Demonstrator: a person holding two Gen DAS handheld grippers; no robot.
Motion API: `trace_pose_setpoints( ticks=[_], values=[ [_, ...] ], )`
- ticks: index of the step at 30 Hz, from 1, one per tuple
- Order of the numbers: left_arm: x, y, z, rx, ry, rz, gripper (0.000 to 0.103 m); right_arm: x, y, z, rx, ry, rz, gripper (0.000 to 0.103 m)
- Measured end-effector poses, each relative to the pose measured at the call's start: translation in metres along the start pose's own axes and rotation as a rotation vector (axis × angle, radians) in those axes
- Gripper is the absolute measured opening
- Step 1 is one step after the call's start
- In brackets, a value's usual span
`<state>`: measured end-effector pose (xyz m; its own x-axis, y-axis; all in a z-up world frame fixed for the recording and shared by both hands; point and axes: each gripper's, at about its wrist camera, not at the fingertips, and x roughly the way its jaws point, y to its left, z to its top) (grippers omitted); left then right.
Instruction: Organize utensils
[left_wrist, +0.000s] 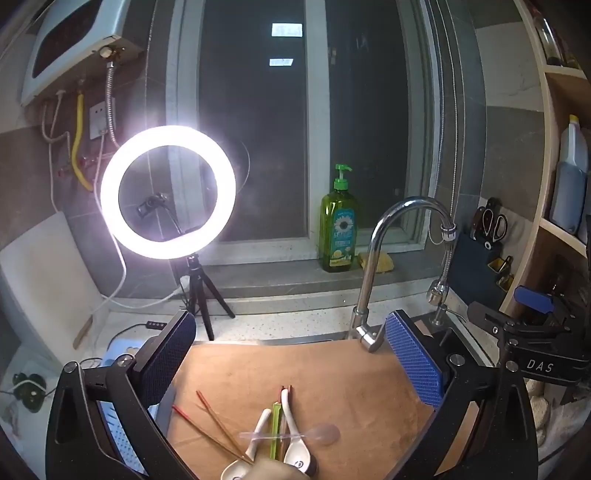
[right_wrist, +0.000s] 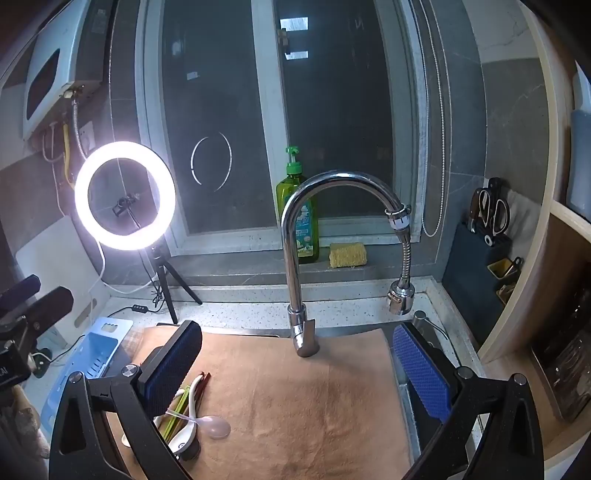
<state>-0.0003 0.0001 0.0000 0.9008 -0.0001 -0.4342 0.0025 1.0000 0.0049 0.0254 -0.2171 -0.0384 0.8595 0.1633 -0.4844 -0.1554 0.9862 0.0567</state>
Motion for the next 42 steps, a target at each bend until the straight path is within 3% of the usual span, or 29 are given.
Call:
trace_pose_setpoints(
  ticks=[12, 42],
  values=[
    [0.008, -0.003, -0.024, -0.007, 0.034, 0.017, 0.102, 0.007, -0.003, 0.001, 0.009, 0.020, -0.006, 0.102],
    [0.015, 0.004, -0.020, -0.022, 0.091, 0.011, 0.102, 0.013, 0.002, -0.008, -0.002, 0.042, 0.000, 0.102]
  ],
)
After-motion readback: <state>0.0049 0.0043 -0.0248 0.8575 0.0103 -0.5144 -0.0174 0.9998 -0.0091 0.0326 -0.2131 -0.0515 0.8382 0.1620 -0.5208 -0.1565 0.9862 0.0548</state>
